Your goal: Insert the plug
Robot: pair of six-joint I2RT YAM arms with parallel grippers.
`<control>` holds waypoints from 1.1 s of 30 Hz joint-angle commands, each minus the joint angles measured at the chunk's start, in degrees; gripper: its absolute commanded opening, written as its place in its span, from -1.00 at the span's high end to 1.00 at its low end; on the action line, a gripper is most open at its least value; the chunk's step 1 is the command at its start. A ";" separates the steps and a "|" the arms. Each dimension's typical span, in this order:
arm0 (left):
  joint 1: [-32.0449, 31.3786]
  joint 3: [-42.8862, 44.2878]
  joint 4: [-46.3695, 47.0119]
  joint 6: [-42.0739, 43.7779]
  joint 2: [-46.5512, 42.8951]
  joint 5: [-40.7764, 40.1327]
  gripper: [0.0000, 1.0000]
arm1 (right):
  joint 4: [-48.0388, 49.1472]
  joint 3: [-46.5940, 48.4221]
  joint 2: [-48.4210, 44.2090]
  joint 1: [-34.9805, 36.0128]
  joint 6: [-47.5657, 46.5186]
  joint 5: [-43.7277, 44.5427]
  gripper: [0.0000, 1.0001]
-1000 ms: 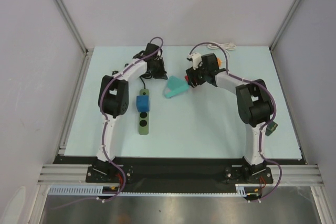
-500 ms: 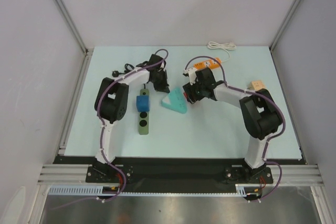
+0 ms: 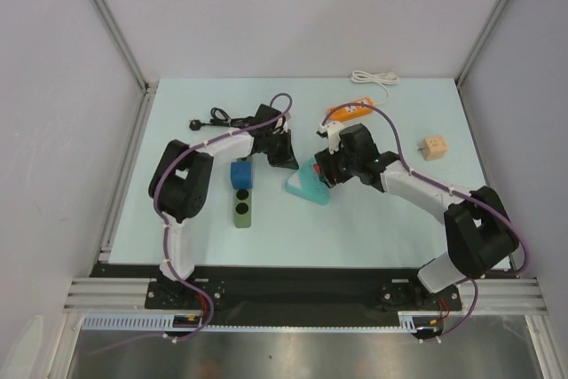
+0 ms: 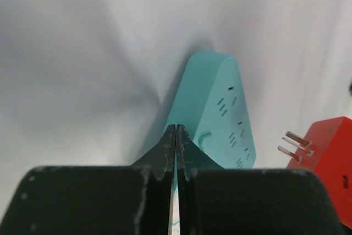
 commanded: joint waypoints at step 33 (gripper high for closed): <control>10.21 -15.59 -9.07 9.66 -31.14 3.01 0.59 | -36.91 38.40 26.15 -13.22 -79.02 -37.57 1.00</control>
